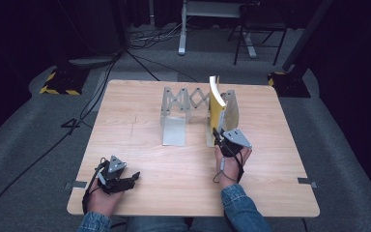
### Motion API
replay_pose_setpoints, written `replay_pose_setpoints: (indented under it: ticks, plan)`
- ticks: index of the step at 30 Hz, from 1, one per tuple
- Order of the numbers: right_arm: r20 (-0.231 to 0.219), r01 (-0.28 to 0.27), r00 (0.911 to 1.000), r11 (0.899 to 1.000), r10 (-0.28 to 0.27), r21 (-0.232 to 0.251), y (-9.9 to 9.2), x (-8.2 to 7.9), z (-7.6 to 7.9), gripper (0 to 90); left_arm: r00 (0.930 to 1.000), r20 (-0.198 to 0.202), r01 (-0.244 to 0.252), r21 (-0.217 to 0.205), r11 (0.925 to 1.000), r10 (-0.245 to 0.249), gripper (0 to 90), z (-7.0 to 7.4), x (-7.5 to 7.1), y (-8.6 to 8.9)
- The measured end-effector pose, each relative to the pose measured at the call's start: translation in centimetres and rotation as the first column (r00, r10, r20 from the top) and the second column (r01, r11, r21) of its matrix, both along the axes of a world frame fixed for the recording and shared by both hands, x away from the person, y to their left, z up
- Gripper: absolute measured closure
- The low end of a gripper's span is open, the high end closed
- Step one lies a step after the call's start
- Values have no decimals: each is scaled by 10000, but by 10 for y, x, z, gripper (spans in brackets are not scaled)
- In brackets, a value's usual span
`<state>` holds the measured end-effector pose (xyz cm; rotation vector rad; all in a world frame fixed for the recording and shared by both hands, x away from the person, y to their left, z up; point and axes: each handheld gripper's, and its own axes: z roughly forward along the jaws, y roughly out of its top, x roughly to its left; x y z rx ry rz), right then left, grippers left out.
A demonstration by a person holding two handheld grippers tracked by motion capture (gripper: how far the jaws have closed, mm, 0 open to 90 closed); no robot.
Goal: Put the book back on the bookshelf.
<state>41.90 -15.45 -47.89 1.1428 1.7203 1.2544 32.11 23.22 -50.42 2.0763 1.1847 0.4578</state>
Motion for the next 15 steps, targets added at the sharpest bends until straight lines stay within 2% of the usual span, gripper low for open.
replay_pose_setpoints:
  ticks: [11, 15]
  plan:
    - [9, 78, 10000, 9998, -79, 198, -9, -4, -4, 760, 10000, -27, 3, 7, 10000, -3, 322, 0, 0, -1]
    - [-98, -53, 9999, 9993, 57, 361, -13, -5, -4, 719, 10000, -33, -8, -41, 10000, 8, 323, 0, 0, -1]
